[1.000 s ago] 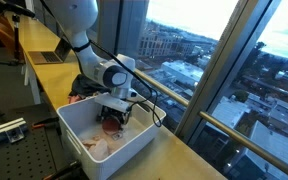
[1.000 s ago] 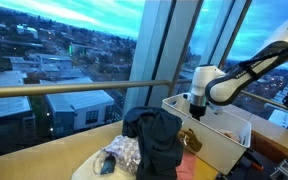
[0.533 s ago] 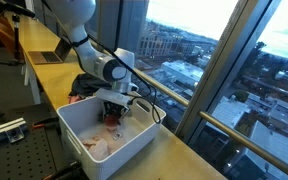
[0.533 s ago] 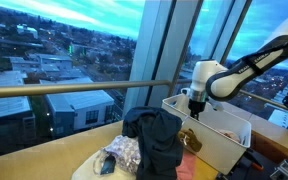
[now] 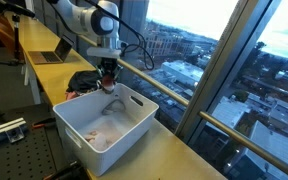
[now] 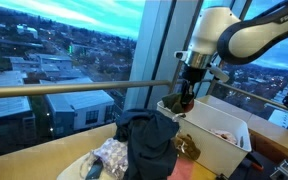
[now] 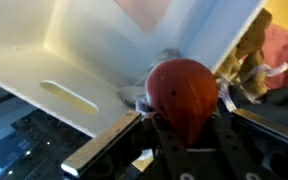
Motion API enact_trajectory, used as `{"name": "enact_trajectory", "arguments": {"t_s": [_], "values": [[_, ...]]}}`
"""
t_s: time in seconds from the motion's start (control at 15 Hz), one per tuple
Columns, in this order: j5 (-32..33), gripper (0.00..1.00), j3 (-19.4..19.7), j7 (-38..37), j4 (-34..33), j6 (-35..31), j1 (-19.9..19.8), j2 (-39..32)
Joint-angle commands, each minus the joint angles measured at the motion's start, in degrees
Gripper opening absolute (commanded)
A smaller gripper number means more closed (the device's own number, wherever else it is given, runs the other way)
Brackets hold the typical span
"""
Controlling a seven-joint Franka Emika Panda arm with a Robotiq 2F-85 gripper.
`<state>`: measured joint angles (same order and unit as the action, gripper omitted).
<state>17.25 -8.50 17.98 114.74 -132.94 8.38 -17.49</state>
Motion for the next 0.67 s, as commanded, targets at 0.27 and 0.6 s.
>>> {"name": "enact_trajectory", "arguments": {"t_s": [0.27,0.6], "values": [[3.5,0.05,-4.7,-6.9,-8.1,9.9,9.8,0.7],[4.3,0.05,-4.7,-6.4,-8.6,9.5,11.0,-3.8]]}}
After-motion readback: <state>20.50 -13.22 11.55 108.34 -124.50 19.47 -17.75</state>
